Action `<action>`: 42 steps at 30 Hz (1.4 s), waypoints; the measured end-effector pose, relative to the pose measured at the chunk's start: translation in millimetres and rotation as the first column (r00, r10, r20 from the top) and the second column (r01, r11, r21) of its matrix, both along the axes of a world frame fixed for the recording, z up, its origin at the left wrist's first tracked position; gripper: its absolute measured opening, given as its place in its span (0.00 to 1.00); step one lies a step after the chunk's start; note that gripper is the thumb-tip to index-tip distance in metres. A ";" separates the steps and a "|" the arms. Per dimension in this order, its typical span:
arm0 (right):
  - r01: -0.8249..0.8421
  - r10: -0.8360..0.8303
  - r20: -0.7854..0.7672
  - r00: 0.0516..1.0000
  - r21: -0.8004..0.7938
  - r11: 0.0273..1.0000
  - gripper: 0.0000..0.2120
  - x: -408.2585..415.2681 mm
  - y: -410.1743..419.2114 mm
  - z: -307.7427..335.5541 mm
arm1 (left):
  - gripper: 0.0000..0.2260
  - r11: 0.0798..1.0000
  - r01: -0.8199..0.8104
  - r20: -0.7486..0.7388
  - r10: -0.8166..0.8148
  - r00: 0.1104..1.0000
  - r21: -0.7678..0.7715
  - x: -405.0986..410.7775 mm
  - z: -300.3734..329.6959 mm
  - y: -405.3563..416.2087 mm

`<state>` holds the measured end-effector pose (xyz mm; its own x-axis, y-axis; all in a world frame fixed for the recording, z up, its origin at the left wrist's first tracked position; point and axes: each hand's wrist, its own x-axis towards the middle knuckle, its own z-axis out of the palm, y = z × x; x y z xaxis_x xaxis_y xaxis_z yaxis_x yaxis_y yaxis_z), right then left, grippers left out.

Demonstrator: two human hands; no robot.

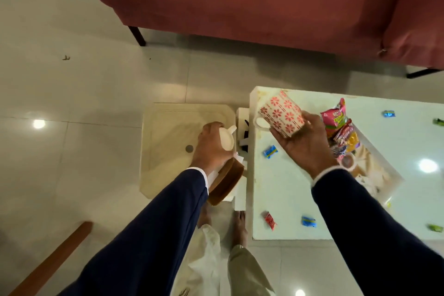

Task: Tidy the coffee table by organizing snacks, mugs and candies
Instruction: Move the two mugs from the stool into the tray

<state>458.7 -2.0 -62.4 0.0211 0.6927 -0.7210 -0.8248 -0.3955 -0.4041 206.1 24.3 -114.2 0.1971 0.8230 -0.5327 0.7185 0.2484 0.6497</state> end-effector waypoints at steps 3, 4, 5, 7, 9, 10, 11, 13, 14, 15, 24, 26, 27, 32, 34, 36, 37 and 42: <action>0.120 -0.120 -0.083 0.989 -0.011 0.993 0.21 17.1 -67.5 6.0 | 0.37 0.992 0.070 -0.129 -0.055 0.990 0.109 7.0 -1.5 -1.7; 0.171 -0.174 -0.109 0.979 -0.032 0.985 0.24 19.3 -91.0 6.9 | 0.36 0.986 0.096 -0.154 -0.074 0.985 0.138 7.6 -1.6 -2.9; 0.217 -0.223 -0.128 0.966 -0.058 0.974 0.27 19.4 -112.3 6.7 | 0.36 0.981 0.113 -0.173 -0.085 0.981 0.158 7.3 -2.1 -3.0; 0.271 -0.283 -0.135 0.950 -0.100 0.957 0.30 17.7 -151.9 7.8 | 0.35 0.980 0.117 -0.187 -0.086 0.979 0.162 8.3 -2.6 -1.8; 0.276 -0.290 -0.123 0.949 -0.120 0.954 0.26 16.1 -181.9 8.4 | 0.33 0.990 0.024 -0.128 -0.006 0.992 0.137 10.8 0.1 0.8; 0.282 -0.299 -0.124 0.946 -0.133 0.950 0.26 14.6 -193.3 8.1 | 0.32 0.991 -0.079 -0.056 0.085 0.995 0.106 11.0 2.8 2.7; 0.297 -0.316 -0.130 0.940 -0.144 0.944 0.28 14.5 -204.5 8.1 | 0.31 0.979 -0.195 0.037 0.193 0.981 0.059 12.6 5.4 3.2; 0.328 -0.347 -0.135 0.928 -0.148 0.933 0.30 15.6 -221.7 9.5 | 0.29 0.907 -0.399 0.265 0.421 0.867 -0.138 15.4 11.2 0.5; 0.346 -0.366 -0.133 0.921 -0.152 0.926 0.30 16.8 -228.4 11.4 | 0.28 0.854 -0.438 0.384 0.518 0.764 -0.281 18.3 14.8 -4.2; 0.363 -0.384 -0.132 0.914 -0.159 0.918 0.31 17.0 -233.9 12.8 | 0.27 0.802 -0.429 0.473 0.594 0.651 -0.416 20.5 18.5 -10.3; 0.477 -0.485 -0.063 0.872 -0.111 0.872 0.30 90.8 -285.9 28.2 | 0.25 0.795 -0.203 0.593 0.571 0.568 -0.571 118.4 43.8 -96.3; 0.487 -0.494 -0.025 0.869 -0.138 0.863 0.28 120.6 -291.4 22.6 | 0.31 0.833 -0.168 0.583 0.499 0.641 -0.528 141.2 42.1 -113.3; 0.484 -0.491 -0.014 0.871 -0.150 0.862 0.28 137.4 -293.1 19.3 | 0.32 0.855 -0.156 0.572 0.455 0.682 -0.494 154.7 40.4 -119.9; 0.409 -0.408 0.035 0.912 -0.136 0.902 0.34 227.3 -291.9 5.6 | 0.31 0.927 -0.084 0.514 0.277 0.812 -0.365 226.8 25.5 -141.4; 0.365 -0.361 0.059 0.931 -0.151 0.919 0.36 265.0 -290.9 -1.3 | 0.30 0.949 -0.041 0.497 0.199 0.845 -0.312 261.8 20.8 -146.9; 0.340 -0.333 0.070 0.940 -0.162 0.926 0.36 293.4 -286.3 -8.7 | 0.30 0.970 0.029 0.457 0.087 0.885 -0.242 291.5 18.0 -147.9; 0.335 -0.328 0.069 0.942 -0.167 0.927 0.36 307.9 -284.2 -12.9 | 0.30 0.976 0.070 0.425 0.024 0.905 -0.206 308.2 15.0 -148.3; 0.394 -0.399 0.013 0.917 -0.196 0.898 0.38 348.7 -278.8 -34.1 | 0.32 0.957 0.291 0.237 -0.280 0.930 -0.013 362.2 -6.7 -145.9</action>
